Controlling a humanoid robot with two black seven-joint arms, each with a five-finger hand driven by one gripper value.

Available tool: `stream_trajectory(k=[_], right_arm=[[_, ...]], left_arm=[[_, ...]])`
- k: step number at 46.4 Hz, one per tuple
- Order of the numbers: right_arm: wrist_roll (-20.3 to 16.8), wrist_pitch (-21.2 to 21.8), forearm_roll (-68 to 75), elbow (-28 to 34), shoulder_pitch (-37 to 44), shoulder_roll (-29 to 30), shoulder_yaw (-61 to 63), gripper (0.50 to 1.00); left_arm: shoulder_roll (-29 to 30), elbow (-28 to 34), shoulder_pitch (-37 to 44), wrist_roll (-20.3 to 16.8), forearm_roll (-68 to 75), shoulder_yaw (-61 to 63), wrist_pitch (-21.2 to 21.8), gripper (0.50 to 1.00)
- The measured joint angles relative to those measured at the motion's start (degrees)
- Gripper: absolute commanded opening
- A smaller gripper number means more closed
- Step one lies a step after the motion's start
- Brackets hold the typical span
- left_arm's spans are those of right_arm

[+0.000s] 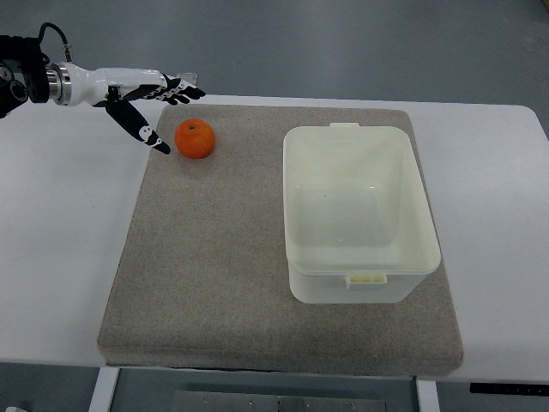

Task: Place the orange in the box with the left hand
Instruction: 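Swing the left hand over the mat toward the orange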

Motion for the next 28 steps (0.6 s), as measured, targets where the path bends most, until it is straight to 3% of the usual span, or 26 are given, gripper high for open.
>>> stream_trajectory(k=[8, 18, 28], right_arm=[[0.0, 0.0, 0.0, 0.0, 0.0, 0.0, 0.0, 0.926], [0.0, 0.0, 0.0, 0.0, 0.0, 0.0, 0.0, 0.926], [0.0, 0.0, 0.0, 0.0, 0.0, 0.0, 0.0, 0.926]], left_arm=[[0.0, 0.7, -2.1, -2.1, 12.3, 0.1, 2.0, 0.979], [-1.3, 0.8, -1.3, -2.2, 21.5, 0.4, 14.1, 0.979], [-6.1, 6.9, 1.6, -2.1, 21.5, 0.6, 19.5, 0.975]])
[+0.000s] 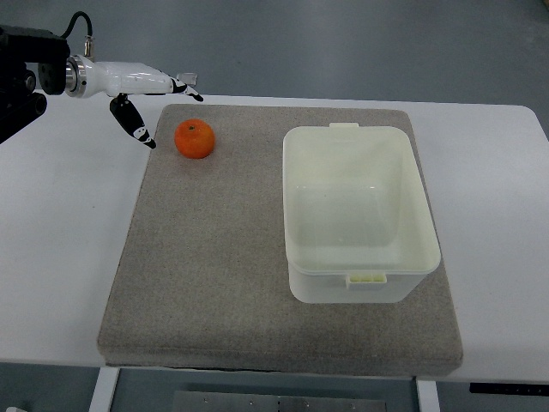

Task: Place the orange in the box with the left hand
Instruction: 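Swing the left hand over the mat toward the orange, then lower the left hand around the orange and close the fingers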

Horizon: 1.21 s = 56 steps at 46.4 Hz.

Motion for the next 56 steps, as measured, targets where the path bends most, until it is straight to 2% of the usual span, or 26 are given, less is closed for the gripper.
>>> stream_trajectory(k=[11, 41, 46, 56], right_arm=[[0.0, 0.0, 0.0, 0.0, 0.0, 0.0, 0.0, 0.926], [0.0, 0.0, 0.0, 0.0, 0.0, 0.0, 0.0, 0.926], [0.0, 0.0, 0.0, 0.0, 0.0, 0.0, 0.0, 0.926], [0.0, 0.0, 0.0, 0.0, 0.0, 0.0, 0.0, 0.926]], left_arm=[[-5.2, 6.1, 3.0, 0.0, -0.3, 0.0, 0.5, 0.973], [-6.7, 6.7, 5.5, 0.0, -1.1, 0.0, 0.8, 0.990], [-7.7, 7.5, 6.3, 0.0, -1.3, -0.1, 2.3, 0.988], [-11.0, 13.5, 7.6, 0.0, -2.3, -0.5, 4.5, 0.981]])
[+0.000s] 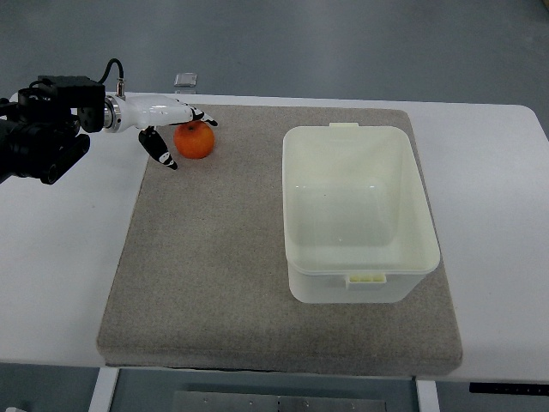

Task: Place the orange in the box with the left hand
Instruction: 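Lower the left hand around the orange and close the fingers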

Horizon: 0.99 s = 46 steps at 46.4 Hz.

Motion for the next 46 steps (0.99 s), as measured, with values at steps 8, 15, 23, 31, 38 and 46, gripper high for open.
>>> stream_trajectory(k=[8, 15, 23, 31, 38, 46], right_arm=[[0.0, 0.0, 0.0, 0.0, 0.0, 0.0, 0.0, 0.926], [0.0, 0.0, 0.0, 0.0, 0.0, 0.0, 0.0, 0.926], [0.0, 0.0, 0.0, 0.0, 0.0, 0.0, 0.0, 0.926], [0.0, 0.0, 0.0, 0.0, 0.0, 0.0, 0.0, 0.926], [0.0, 0.0, 0.0, 0.0, 0.0, 0.0, 0.0, 0.926], [0.0, 0.0, 0.0, 0.0, 0.0, 0.0, 0.0, 0.926]], left_arm=[[-0.4, 0.7, 0.0, 0.0, -1.7, 0.3, 0.0, 0.975], [-0.6, 0.7, -0.1, 0.0, -1.8, 0.3, -0.1, 0.943], [-0.6, 0.6, 0.0, 0.0, -1.7, 0.4, -0.1, 0.866], [-0.7, 0.6, 0.1, 0.0, -1.5, 0.5, -0.2, 0.866], [-1.0, 0.6, 0.8, 0.0, -1.4, 0.6, -0.1, 0.787], [-1.3, 0.7, 1.4, 0.0, -1.4, 0.6, -0.1, 0.694]])
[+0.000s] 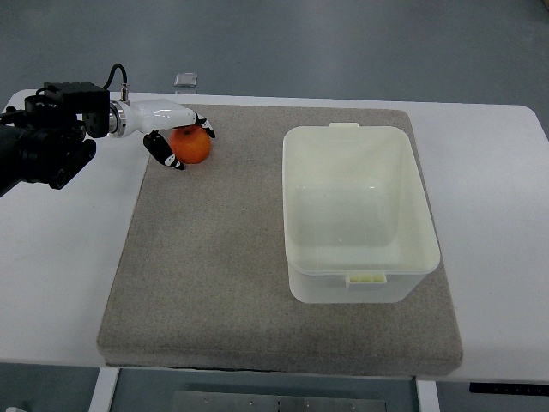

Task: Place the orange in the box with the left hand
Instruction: 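Lower the left hand around the orange and close the fingers, then lift the orange with the left hand and carry it over the box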

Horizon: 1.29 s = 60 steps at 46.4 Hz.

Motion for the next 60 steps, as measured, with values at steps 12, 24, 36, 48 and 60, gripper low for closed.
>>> stream_trajectory(k=[12, 24, 36, 48, 60], right_arm=[[0.0, 0.0, 0.0, 0.0, 0.0, 0.0, 0.0, 0.926], [0.0, 0.0, 0.0, 0.0, 0.0, 0.0, 0.0, 0.926], [0.0, 0.0, 0.0, 0.0, 0.0, 0.0, 0.0, 0.926], [0.0, 0.0, 0.0, 0.0, 0.0, 0.0, 0.0, 0.926], [0.0, 0.0, 0.0, 0.0, 0.0, 0.0, 0.0, 0.926]], left_arm=[[-0.1, 0.3, 0.0, 0.0, 0.1, 0.0, 0.0, 0.500], [-0.1, 0.6, -0.4, 0.0, 0.4, 0.7, -0.2, 0.500], [-0.1, 0.8, -0.8, 0.0, -0.3, 0.9, -0.2, 0.500], [-0.3, 0.4, -2.4, 0.0, -0.6, 0.2, -0.2, 0.500], [-0.2, -1.3, -3.4, 0.0, -3.8, 0.3, -0.2, 0.500]])
